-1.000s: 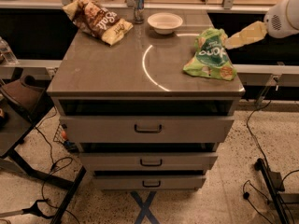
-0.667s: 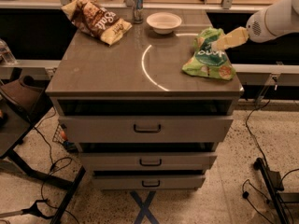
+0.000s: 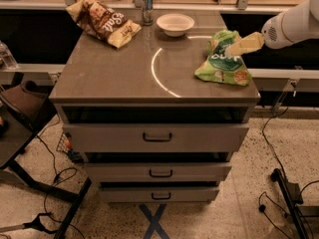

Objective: Move green rice chip bag near brown chip bag

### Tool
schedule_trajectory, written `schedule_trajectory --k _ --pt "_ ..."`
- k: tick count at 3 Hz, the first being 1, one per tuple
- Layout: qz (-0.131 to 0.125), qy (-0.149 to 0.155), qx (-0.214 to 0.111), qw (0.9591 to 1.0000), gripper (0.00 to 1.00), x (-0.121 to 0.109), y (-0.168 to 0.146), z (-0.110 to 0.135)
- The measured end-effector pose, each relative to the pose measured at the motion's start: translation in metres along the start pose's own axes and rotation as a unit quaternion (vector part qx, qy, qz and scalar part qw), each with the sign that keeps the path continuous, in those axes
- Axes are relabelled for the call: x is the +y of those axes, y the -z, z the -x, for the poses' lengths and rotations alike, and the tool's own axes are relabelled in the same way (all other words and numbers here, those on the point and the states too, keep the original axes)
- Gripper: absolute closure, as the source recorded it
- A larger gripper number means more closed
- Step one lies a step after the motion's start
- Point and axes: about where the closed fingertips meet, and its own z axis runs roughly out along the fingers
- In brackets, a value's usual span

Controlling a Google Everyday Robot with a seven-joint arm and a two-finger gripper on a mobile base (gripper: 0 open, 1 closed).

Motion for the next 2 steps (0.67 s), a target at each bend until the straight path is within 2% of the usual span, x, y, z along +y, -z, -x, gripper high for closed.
schedule_trajectory --k 1,2 --pt "0.023 -0.014 -0.001 0.9996 0.0 0.007 -0.017 -0.007" --pt "0.063 -0.032 -0.007 0.9975 0.0 0.021 -0.037 -0.013"
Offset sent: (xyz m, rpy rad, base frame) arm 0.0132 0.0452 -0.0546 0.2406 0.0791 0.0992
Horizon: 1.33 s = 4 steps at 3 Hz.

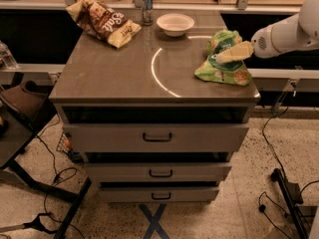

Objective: Move green rice chip bag near brown chip bag

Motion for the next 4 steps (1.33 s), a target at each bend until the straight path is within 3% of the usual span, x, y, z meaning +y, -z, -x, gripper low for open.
schedule_trajectory --k 1,2,3,4 --pt "0.041 0.008 -0.01 0.9991 0.14 0.0234 -0.0176 0.0118" --pt "0.042 0.008 -0.009 0.9991 0.38 0.0243 -0.0198 0.0109" --pt "0.044 0.007 -0.007 0.999 0.69 0.0261 -0.0237 0.0096" --pt "0.046 0.007 -0.006 0.9989 0.92 0.0272 -0.0258 0.0091"
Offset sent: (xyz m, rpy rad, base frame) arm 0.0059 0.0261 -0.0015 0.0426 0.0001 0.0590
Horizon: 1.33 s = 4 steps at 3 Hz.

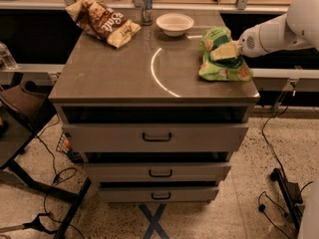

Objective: Move green rice chip bag near brown chip bag

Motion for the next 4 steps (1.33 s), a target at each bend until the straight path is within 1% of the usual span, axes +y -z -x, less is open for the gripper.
schedule_trajectory --k 1,4 --pt "0.0 0.0 0.0 1.0 1.0 0.0001 0.0 0.0002" --pt "0.0 0.0 0.0 1.0 1.0 0.0001 0.0003 0.0005"
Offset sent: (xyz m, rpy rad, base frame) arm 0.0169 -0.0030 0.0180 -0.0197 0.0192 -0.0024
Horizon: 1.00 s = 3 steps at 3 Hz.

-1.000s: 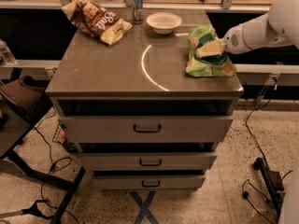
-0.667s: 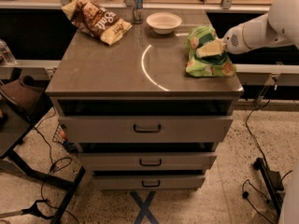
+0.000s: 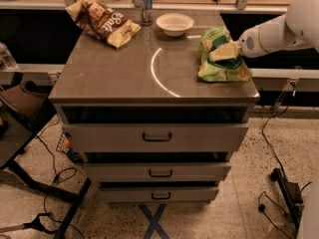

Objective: Move green rice chip bag near brown chip bag

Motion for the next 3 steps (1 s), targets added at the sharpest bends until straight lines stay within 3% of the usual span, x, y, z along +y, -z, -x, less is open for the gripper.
schedule_trajectory --k 2,3 --pt "0.022 0.055 -0.006 0.9982 1.0 0.029 0.013 0.06" --pt "0.047 0.083 -0.018 0.9953 1.0 0.059 0.018 0.091"
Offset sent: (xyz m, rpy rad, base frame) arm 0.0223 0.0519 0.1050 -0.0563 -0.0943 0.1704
